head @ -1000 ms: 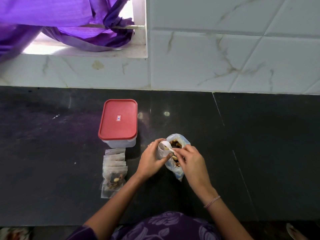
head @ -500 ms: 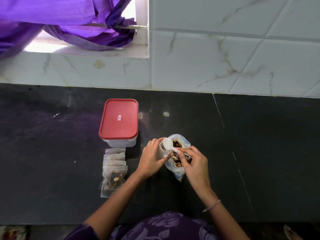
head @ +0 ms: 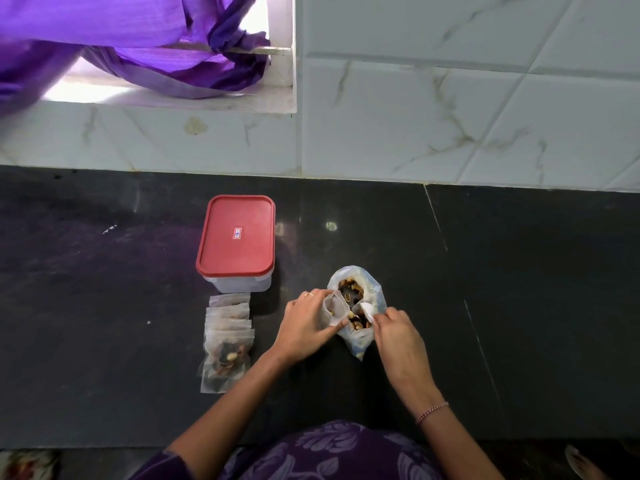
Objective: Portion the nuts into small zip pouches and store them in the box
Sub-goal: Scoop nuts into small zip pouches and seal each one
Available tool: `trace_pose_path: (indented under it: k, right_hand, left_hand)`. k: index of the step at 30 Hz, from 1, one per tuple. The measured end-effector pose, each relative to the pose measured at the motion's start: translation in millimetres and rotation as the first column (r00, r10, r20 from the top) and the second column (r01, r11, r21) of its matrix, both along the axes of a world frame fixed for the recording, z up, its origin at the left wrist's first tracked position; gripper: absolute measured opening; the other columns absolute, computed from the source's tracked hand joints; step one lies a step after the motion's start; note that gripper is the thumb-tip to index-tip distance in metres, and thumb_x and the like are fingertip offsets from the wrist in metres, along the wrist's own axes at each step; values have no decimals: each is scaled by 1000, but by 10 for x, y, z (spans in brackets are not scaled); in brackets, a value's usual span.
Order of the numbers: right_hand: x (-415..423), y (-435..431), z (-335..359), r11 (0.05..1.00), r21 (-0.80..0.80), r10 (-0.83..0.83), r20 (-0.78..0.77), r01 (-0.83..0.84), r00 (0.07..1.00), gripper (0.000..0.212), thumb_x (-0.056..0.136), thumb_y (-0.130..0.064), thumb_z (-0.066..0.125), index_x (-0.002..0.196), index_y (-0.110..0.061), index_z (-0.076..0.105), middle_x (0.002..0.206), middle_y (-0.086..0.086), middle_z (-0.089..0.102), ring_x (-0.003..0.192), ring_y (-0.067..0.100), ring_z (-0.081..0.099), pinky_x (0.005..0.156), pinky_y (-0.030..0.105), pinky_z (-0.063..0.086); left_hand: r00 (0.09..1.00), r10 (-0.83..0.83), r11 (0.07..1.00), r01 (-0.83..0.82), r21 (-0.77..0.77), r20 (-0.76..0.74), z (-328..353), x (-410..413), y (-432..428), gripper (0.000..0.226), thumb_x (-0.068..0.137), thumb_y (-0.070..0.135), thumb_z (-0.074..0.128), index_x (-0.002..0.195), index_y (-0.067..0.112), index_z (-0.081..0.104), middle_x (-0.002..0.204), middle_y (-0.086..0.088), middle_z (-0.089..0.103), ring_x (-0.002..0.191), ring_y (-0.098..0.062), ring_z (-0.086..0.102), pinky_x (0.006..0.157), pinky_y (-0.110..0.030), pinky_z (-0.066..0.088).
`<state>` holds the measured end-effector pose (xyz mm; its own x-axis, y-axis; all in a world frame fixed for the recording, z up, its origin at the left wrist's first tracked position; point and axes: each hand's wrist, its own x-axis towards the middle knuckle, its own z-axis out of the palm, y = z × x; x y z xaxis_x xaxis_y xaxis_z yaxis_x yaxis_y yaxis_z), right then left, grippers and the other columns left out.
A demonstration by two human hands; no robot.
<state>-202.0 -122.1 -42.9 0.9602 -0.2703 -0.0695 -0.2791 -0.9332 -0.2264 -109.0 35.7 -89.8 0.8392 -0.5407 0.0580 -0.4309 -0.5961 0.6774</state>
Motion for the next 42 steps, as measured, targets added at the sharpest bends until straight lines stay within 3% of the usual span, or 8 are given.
trace_pose_path:
  k: [8,11,19,22,26,32,36,42]
  right_hand:
    - [146,-26,-37,998,9,-69,-60,70,996,22,98,-19,45,110,-14,63,109,0,58,95,11,55,80,25,51]
    - [211,-115,6,978,110,-160,-127,174,979,23,99,-25,45,104,-14,65,103,2,62,87,10,60,76,25,54]
    - [360,-176,-32,879,380,-186,-283,288,941,24,96,-27,53,103,-11,70,91,2,67,74,10,61,63,25,49]
    - [349,-160,-53,763,525,-261,-281,376,923,23,95,-24,53,102,-9,70,92,2,67,81,13,62,73,31,52]
    - [276,-179,-52,565,674,-334,-339,475,879,25,96,-21,53,115,-12,66,90,-5,61,80,5,56,64,19,44]
    - [227,-252,-44,510,688,-338,-392,517,856,26,96,-21,52,118,-15,63,87,-2,57,74,7,50,60,20,39]
    - [187,-327,-18,402,731,-366,-424,552,828,21,97,-18,51,112,-16,65,80,2,53,68,10,45,58,21,37]
    - [131,-334,27,173,830,-388,-437,530,811,13,94,-17,56,100,-13,67,70,0,48,58,7,38,47,17,31]
  left_hand:
    - [1000,-24,999,24,32,14,-40,-2,54,57,86,58,59,127,19,55,118,7,57,107,-7,53,93,-28,42]
    - [998,-66,997,67,40,-23,-49,-44,55,59,87,58,58,130,19,55,122,8,52,105,-5,52,90,-26,46]
    - [988,-84,996,79,-40,-130,-99,-73,79,56,83,60,60,123,22,60,118,13,51,102,0,53,89,-27,49]
    - [982,-73,994,58,-87,-172,-107,-76,79,56,79,65,56,116,24,64,112,13,52,100,0,54,89,-28,49]
    - [976,-87,991,65,-114,-200,-111,-69,88,54,80,61,61,118,23,63,113,13,51,103,0,54,90,-29,49]
    - [978,-67,986,34,-166,-200,-124,-100,124,53,83,54,66,122,19,62,117,15,51,107,1,53,91,-26,50]
    - [992,-21,993,5,-122,-128,-156,-128,144,56,83,55,64,125,20,58,124,15,43,108,1,51,89,-25,50]
    - [999,35,999,-33,-32,39,-99,-67,123,58,83,60,59,126,21,56,124,8,49,110,-4,49,90,-29,48]
